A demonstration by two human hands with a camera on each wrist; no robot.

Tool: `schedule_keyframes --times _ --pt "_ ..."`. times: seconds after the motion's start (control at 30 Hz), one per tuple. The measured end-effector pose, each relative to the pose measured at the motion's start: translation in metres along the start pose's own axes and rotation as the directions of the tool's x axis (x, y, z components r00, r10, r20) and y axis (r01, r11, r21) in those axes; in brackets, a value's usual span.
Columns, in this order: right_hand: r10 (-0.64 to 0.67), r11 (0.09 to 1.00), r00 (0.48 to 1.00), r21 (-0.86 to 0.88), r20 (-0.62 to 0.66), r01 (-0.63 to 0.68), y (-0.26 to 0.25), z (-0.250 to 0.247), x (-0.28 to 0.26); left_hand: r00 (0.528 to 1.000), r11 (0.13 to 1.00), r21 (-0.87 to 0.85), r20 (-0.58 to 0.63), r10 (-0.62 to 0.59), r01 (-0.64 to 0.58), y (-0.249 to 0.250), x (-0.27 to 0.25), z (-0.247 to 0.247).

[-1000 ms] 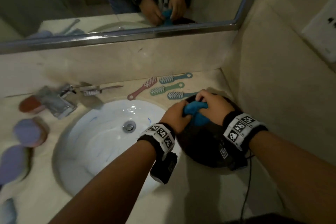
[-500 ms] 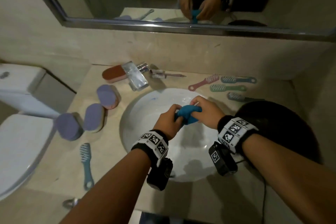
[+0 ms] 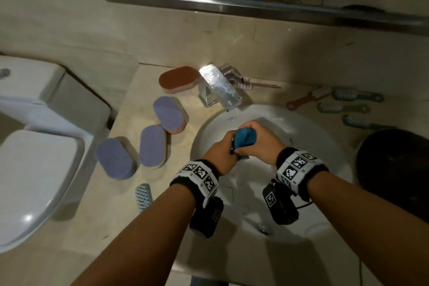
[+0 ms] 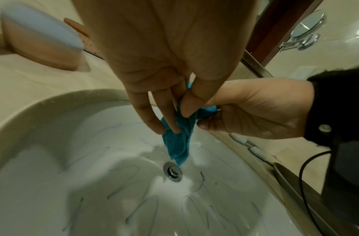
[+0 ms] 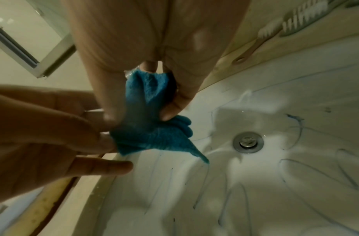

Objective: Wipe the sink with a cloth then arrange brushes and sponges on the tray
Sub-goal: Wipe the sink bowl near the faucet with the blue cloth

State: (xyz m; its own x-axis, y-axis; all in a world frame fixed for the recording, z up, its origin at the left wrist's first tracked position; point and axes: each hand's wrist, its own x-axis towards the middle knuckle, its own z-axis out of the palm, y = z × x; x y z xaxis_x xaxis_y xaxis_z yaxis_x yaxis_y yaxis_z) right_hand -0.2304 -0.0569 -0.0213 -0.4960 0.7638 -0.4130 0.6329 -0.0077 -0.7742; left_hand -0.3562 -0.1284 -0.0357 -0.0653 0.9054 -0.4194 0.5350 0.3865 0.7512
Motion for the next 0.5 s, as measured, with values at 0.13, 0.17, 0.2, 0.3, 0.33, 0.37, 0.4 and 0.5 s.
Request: schedule_keyframes --times 0.13,0.17,0.2,0.3,0.33,0.37,0.4,0.5 --pt "0.017 0.999 0.998 -0.045 -0.06 -0.02 -0.002 0.013 0.012 1.0 0.999 -0.033 0.023 0.002 -0.002 -0.014 0.001 -0.005" --pt "0.017 0.999 0.998 -0.05 -0.064 -0.02 -0.002 0.014 0.015 1.0 0.999 -0.039 0.019 0.008 -0.008 -0.018 0.001 -0.006" --pt "0.024 0.998 0.997 -0.058 -0.072 -0.028 -0.001 0.015 0.019 1.0 1.0 -0.008 0.002 0.017 -0.017 -0.021 0.002 -0.007" --pt "0.063 0.992 0.993 -0.103 -0.1 -0.073 0.002 0.015 0.028 0.995 0.965 0.261 -0.096 0.015 0.01 -0.032 0.001 -0.012" --pt "0.074 0.989 0.991 -0.118 -0.108 -0.087 0.005 0.015 0.03 0.995 0.934 0.354 -0.102 -0.012 0.048 -0.035 -0.001 -0.012" --pt "0.084 0.987 0.99 -0.128 -0.111 -0.098 0.007 0.015 0.03 0.994 0.899 0.43 -0.101 -0.039 0.079 -0.039 -0.002 -0.013" --pt "0.091 0.986 0.989 -0.127 -0.114 -0.105 0.01 0.014 0.03 0.993 0.87 0.483 -0.102 -0.056 0.099 -0.043 -0.003 -0.015" --pt "0.104 0.984 0.989 -0.133 -0.109 -0.119 0.017 0.011 0.03 0.988 0.824 0.548 -0.126 -0.089 0.144 -0.055 -0.003 -0.024"
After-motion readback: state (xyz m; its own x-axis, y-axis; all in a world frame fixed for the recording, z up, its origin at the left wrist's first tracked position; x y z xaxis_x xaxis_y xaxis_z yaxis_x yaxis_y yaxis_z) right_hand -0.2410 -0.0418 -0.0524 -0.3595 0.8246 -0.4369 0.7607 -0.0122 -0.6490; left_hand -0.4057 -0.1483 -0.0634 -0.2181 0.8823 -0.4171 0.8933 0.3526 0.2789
